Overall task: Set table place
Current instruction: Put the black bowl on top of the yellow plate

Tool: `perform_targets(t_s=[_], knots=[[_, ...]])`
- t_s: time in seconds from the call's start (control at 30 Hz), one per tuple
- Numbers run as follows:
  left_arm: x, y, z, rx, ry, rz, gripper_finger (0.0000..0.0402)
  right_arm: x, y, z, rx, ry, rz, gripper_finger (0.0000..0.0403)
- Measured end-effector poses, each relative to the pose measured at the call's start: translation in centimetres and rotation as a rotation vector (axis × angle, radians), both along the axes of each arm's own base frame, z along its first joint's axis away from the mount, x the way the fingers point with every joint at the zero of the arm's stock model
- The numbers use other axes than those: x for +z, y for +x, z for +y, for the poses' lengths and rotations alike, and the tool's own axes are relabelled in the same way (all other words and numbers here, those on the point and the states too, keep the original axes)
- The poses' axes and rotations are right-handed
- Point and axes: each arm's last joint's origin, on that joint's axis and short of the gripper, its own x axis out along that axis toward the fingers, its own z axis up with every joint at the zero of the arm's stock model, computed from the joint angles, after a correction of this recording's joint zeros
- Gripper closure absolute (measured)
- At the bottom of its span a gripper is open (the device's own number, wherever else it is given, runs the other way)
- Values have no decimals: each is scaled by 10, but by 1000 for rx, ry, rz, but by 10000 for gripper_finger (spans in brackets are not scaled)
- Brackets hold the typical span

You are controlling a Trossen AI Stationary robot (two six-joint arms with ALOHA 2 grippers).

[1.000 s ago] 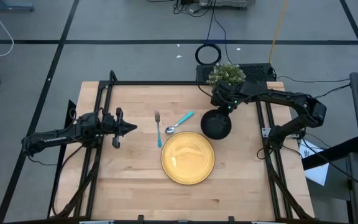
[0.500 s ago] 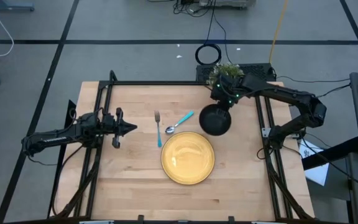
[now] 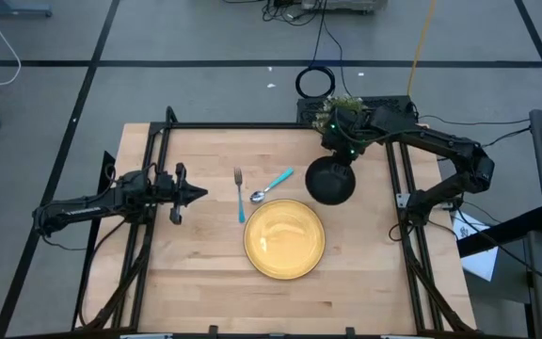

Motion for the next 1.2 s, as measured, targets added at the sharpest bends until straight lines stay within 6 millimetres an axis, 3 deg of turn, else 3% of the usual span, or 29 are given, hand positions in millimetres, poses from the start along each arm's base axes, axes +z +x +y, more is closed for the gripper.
perform_targets(t_s=[0.2, 0.6, 0.8, 0.97, 1.2], knots=[[0, 0, 0, 0, 6, 0, 385, 0, 3, 6, 26, 1, 2, 403], [0, 0, 0, 0, 20, 1, 385, 0, 23, 41, 111, 3, -49, 403], [0, 0, 0, 1, 20, 1, 385, -11, 37, 46, 121, 20, -36, 403], [0, 0, 0, 0, 20, 1, 385, -26, 53, 45, 139, 54, -12, 403], [0, 0, 0, 0, 14, 2, 385, -17, 90, 51, 217, 39, -35, 403]])
